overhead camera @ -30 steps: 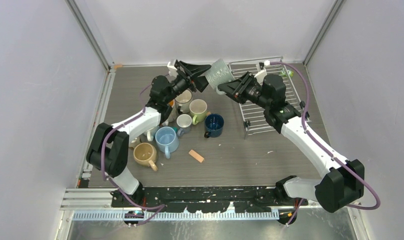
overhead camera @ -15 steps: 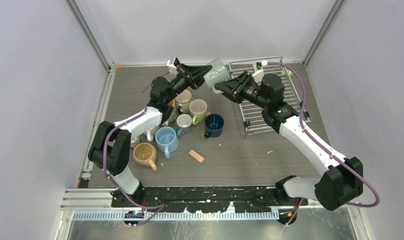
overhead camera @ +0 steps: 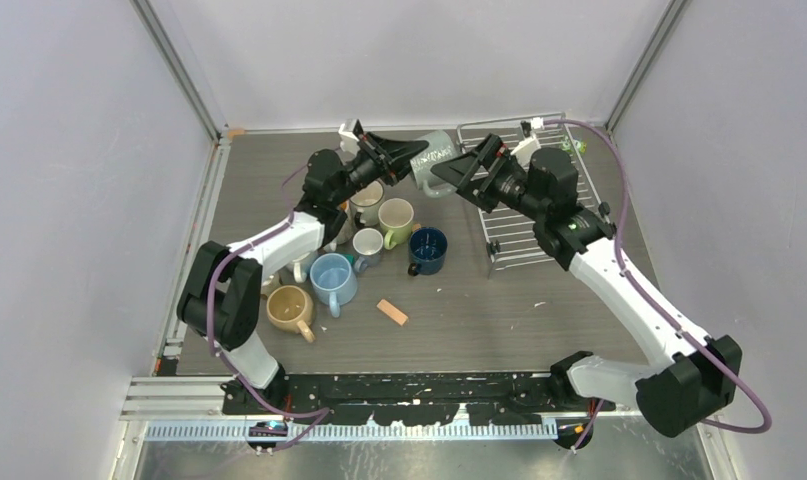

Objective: Unload the cups from the dish rack
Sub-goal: Place the cup at the center of the board.

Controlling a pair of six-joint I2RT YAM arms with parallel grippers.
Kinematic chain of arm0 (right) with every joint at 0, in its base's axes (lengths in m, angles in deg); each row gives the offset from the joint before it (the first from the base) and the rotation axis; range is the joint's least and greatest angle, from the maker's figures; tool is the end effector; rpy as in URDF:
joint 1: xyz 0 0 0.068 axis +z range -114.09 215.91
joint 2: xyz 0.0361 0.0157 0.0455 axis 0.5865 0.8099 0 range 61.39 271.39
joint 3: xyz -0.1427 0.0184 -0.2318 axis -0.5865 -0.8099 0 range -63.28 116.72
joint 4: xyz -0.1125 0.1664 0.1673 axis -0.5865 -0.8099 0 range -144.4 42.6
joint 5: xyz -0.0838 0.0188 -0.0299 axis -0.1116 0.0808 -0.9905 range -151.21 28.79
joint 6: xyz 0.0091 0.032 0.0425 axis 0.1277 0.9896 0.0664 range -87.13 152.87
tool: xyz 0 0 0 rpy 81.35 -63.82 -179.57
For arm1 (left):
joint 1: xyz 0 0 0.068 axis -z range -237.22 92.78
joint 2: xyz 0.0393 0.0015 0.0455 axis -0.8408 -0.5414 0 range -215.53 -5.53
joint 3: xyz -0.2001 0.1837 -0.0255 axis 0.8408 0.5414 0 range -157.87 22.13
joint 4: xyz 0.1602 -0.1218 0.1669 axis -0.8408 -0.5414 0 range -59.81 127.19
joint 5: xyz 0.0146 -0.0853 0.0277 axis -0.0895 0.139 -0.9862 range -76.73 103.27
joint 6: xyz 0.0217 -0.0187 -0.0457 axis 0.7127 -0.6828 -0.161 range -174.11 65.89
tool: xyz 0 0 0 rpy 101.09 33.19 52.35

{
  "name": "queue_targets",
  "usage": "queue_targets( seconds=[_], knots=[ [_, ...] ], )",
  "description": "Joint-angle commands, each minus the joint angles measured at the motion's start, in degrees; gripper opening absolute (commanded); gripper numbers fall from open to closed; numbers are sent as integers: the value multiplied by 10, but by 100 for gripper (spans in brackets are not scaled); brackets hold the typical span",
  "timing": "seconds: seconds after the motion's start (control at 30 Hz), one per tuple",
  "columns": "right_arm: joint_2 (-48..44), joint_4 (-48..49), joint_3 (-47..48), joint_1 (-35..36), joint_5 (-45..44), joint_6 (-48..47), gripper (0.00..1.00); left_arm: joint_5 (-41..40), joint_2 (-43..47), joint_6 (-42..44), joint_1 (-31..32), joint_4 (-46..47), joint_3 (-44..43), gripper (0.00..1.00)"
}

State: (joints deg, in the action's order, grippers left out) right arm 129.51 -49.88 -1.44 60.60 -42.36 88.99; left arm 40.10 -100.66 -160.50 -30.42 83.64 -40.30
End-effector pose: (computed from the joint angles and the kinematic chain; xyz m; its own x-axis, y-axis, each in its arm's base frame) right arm 0.2479 0.1266 0.3749 -0.6461 0.5676 -0.5102 -0.2672 0.4579 0.8479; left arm 0.3362 -0.1880 0.3197 -0.8213 -0.5443 0.1711 -0.0203 -0.2718 -0.9621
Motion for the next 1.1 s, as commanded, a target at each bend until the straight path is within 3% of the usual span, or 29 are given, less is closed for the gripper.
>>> queue_targets(
  seconds=[0.0, 0.2, 0.4, 0.6, 0.73, 0.87, 1.07],
  knots=[
    [-52, -111, 52, 2, -74, -75, 100, 17, 22, 16, -10, 58, -47, 0],
    [-91, -235, 81, 1, -179, -140, 100, 68, 47, 82, -12, -25, -48, 0],
    [-104, -282, 97, 1, -248, -168, 100, 131, 83, 162, -12, -119, -37, 0],
    [-102, -301, 108, 2, -290, -180, 100, 176, 133, 322, 3, -325, -37, 0],
    [-99, -301, 108, 1, -306, -183, 100, 148, 163, 461, 37, -508, -51, 0],
    [-96, -296, 107, 1, -306, -182, 100, 93, 175, 559, 85, -630, -71, 0],
    [-94, -295, 110, 2, -307, -180, 100, 7, 151, 629, 182, -712, -90, 0]
  ],
)
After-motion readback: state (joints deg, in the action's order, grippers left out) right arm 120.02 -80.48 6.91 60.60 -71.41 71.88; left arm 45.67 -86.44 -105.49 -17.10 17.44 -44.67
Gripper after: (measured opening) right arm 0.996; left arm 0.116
